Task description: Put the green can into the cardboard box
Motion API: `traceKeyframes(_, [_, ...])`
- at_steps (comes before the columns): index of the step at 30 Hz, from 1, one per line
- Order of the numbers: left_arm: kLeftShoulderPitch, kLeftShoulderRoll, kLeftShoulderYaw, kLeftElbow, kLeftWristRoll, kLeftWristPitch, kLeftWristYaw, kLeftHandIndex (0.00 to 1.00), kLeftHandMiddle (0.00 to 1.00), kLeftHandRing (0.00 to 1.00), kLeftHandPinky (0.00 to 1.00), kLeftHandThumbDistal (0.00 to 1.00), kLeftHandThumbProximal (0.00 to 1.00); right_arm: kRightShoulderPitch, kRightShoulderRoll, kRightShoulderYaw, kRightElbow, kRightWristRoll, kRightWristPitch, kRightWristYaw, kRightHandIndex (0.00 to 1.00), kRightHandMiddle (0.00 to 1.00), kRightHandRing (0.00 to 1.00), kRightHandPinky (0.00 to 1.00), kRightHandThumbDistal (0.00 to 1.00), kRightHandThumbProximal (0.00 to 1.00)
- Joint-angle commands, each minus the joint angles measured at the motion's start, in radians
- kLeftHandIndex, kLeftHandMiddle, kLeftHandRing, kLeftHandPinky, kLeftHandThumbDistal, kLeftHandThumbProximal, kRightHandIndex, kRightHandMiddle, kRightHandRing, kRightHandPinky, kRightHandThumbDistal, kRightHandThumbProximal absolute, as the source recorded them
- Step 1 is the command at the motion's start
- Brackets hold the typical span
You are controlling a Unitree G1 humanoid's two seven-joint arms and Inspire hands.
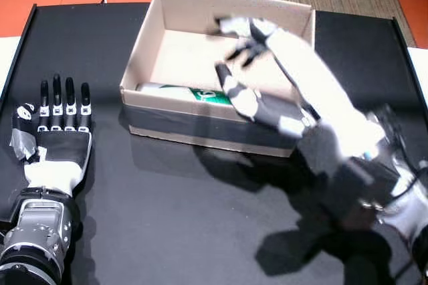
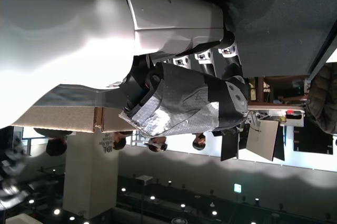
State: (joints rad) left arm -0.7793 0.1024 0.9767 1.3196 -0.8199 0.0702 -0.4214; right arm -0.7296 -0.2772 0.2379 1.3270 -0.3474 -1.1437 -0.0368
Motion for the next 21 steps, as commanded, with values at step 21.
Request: traceKeyframes(21, [0.051, 0.002, -0.011, 0.024, 0.009, 0.000, 0.022, 0.55, 0.56, 0.67, 0.77, 0.00, 0.51, 0.254, 0.049, -0.141, -0.022, 0.233, 0.131, 0.443, 0.49, 0.50, 0.56, 0.62, 0.45, 0.27])
